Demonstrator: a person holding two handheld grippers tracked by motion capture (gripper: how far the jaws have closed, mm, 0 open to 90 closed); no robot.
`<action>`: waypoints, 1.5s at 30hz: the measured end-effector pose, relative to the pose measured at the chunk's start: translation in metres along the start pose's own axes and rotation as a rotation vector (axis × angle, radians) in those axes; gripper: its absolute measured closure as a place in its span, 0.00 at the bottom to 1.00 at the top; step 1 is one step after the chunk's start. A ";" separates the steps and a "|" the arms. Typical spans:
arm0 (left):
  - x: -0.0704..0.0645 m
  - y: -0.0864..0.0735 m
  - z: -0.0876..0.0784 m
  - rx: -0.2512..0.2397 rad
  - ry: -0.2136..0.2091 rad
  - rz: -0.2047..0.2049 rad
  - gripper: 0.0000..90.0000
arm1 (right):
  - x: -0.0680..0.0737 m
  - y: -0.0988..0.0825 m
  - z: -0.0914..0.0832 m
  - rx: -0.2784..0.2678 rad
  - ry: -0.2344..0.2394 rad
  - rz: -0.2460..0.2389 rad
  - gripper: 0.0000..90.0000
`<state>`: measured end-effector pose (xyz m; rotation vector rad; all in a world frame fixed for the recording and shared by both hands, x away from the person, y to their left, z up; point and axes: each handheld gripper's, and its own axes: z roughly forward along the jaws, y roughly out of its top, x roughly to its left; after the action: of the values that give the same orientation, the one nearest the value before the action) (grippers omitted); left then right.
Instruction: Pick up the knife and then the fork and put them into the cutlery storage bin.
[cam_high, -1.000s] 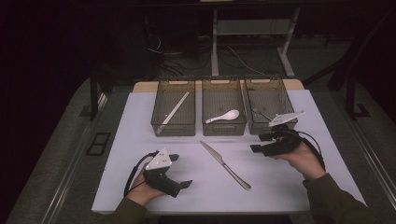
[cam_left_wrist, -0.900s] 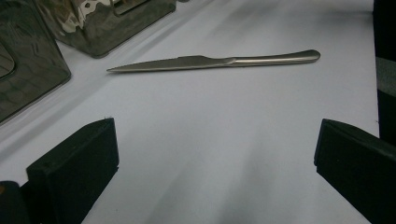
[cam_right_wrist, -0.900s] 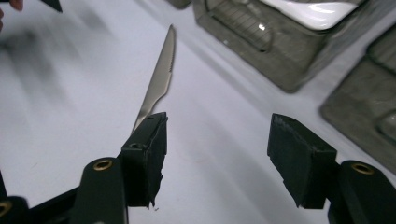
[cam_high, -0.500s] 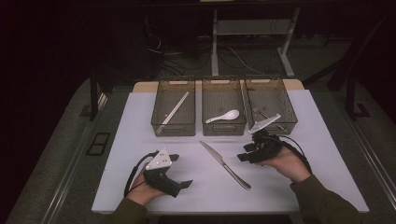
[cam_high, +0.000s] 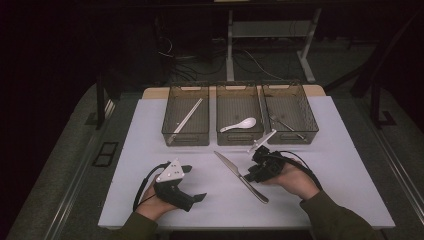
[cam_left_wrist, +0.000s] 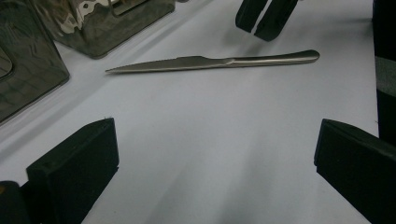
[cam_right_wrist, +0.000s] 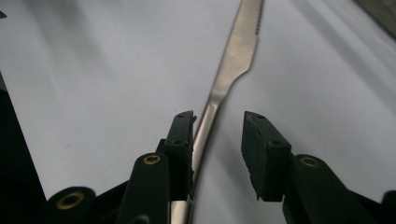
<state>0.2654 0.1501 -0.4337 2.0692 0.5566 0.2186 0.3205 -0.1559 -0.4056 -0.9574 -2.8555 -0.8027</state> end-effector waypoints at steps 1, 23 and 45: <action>0.000 0.000 0.000 0.000 -0.001 0.001 0.00 | 0.001 0.001 0.002 0.010 0.001 -0.005 0.73; 0.000 0.000 0.001 0.004 -0.006 0.002 0.00 | 0.012 0.015 0.030 0.164 -0.085 -0.107 0.82; 0.000 0.000 0.000 0.000 -0.003 0.003 0.00 | 0.019 0.028 0.035 0.266 -0.107 -0.161 0.89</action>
<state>0.2653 0.1499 -0.4339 2.0699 0.5521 0.2177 0.3257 -0.1093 -0.4194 -0.7666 -3.0577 -0.3722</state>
